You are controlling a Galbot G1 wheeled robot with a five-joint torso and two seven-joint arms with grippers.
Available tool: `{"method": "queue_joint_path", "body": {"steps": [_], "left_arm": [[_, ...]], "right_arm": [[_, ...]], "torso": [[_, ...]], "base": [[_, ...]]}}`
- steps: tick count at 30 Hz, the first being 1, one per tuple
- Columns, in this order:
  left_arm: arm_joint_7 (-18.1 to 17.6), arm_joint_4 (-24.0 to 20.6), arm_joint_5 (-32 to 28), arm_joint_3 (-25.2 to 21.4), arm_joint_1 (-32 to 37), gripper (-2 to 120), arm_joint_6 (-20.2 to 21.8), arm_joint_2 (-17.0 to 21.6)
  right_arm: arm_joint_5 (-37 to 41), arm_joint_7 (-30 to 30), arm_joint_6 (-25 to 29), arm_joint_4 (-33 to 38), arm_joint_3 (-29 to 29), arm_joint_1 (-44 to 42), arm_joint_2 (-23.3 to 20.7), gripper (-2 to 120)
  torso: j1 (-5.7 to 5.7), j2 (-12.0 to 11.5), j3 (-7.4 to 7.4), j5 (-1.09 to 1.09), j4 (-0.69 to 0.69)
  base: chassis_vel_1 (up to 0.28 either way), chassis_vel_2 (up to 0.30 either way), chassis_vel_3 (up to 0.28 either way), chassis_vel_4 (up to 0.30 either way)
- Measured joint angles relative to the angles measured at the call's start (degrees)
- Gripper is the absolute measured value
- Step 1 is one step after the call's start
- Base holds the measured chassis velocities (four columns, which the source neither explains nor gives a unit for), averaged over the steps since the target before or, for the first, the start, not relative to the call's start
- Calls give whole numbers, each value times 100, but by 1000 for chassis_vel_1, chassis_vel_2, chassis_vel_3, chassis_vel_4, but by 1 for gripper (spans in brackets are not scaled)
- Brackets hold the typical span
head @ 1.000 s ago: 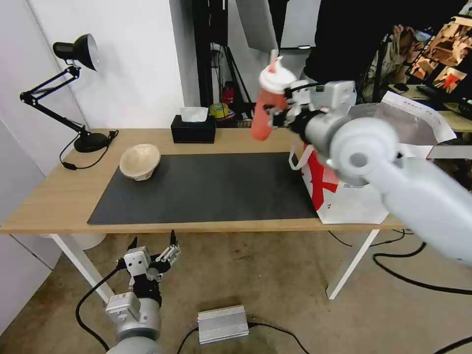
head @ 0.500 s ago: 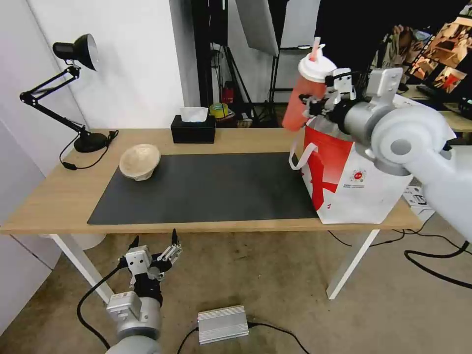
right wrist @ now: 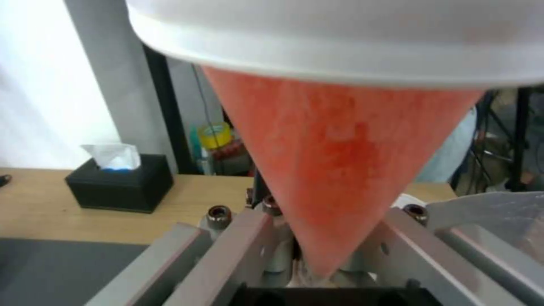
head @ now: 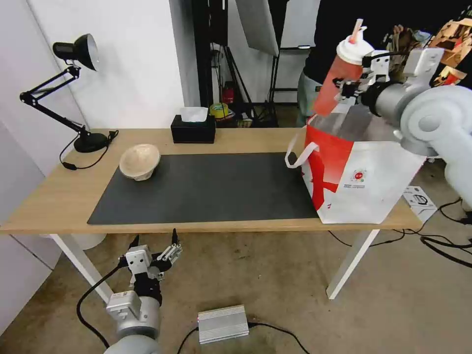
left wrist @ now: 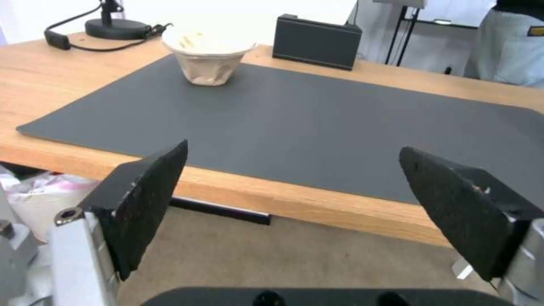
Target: Pick up the trash from the table and place it into the takeout bag.
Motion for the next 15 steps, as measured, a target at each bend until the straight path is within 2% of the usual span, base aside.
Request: {"method": "queue_joint_path", "body": {"steps": [15], "left_arm": [[0, 16, 4, 32, 1, 100, 12, -23]], "right_arm": [[-46, -62, 16, -288, 414, -330, -66, 3]], "torso": [[0, 0, 1, 0, 0]], "base": [[0, 0, 0, 0]]}}
